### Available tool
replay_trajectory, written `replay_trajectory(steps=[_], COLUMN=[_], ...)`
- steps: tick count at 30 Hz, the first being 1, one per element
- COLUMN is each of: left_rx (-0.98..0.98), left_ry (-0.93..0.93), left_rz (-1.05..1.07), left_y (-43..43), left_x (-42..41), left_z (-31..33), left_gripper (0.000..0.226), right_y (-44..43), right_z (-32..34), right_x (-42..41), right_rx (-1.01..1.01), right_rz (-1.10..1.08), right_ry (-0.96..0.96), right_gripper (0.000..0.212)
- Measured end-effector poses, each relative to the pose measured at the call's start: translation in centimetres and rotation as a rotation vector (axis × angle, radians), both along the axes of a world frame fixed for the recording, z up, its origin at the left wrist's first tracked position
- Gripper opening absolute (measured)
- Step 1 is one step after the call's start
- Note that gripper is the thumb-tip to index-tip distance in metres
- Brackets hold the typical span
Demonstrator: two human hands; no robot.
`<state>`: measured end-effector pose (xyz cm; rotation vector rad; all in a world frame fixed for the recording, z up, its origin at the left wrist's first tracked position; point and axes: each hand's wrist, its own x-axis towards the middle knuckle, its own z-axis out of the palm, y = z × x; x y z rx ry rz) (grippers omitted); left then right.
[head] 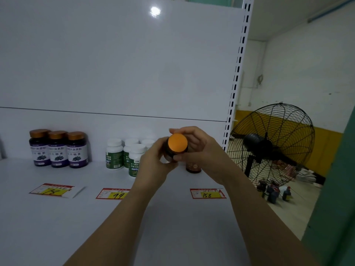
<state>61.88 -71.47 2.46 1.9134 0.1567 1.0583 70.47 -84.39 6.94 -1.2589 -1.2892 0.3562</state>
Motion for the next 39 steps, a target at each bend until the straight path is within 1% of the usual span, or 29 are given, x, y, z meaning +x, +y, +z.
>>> replay_trajectory(steps=[3,7,8,10,13,14,15,16,18,19,22,26,28,31,34,36,39], left_rx=[0.06,0.101,0.091,0.0,-0.139,-0.187,-0.248,-0.316,-0.413,-0.445,-0.534,-0.582,-0.579,-0.553,-0.464,-0.367,-0.255], left_ry=[-0.058,-0.036,-0.003,0.102,0.267,0.307,0.342,0.376,0.449,0.486,0.567,0.605,0.606,0.57,0.46,0.39,0.381], left_rz=[0.084,0.116,0.088,-0.051,-0.251,-0.3,-0.352,-0.391,-0.406,-0.397,-0.375,-0.363,-0.369,-0.388,-0.392,-0.33,-0.23], left_y=[-0.1,-0.2,-0.3,-0.7,-1.4,-1.5,-1.6,-1.6,-1.8,-1.7,-1.7,-1.6,-1.6,-1.4,-1.0,-0.7,-0.3], left_x=[-0.4,-0.8,-1.0,-1.4,-2.1,-2.3,-2.4,-2.5,-2.7,-2.7,-2.8,-2.9,-2.8,-2.7,-2.5,-2.4,-2.0], left_z=[0.1,0.7,1.0,1.9,3.1,3.3,3.3,3.3,3.3,3.3,3.3,3.2,3.1,2.9,2.4,2.0,1.3], left_gripper=[0.052,0.051,0.049,0.042,0.025,0.025,0.032,0.041,0.054,0.057,0.067,0.072,0.069,0.059,0.048,0.04,0.037], right_y=[0.2,0.2,0.1,-0.4,-0.8,-0.7,-0.5,-0.2,0.5,0.7,0.8,0.3,0.3,0.6,0.1,-0.4,-0.4], right_z=[-0.1,0.0,0.1,0.5,0.6,0.5,0.3,0.2,-0.1,-0.3,-0.6,-0.7,-0.6,-0.4,-0.1,0.2,0.0], right_x=[-0.2,-0.3,-0.2,0.2,0.7,0.9,1.1,1.1,0.9,0.8,0.7,0.4,0.4,0.6,1.0,0.9,0.9], right_rx=[0.022,0.036,0.039,0.044,0.021,-0.001,-0.035,-0.084,-0.2,-0.253,-0.319,-0.291,-0.302,-0.304,-0.177,-0.117,-0.164], right_rz=[0.013,0.002,-0.007,-0.031,-0.107,-0.154,-0.212,-0.276,-0.381,-0.405,-0.411,-0.355,-0.352,-0.41,-0.43,-0.37,-0.358], right_ry=[-0.046,-0.053,-0.034,0.046,0.16,0.176,0.185,0.189,0.195,0.202,0.273,0.381,0.384,0.31,0.177,0.099,-0.018], right_gripper=[0.054,0.054,0.055,0.056,0.044,0.04,0.039,0.042,0.056,0.059,0.051,0.051,0.05,0.045,0.035,0.039,0.045])
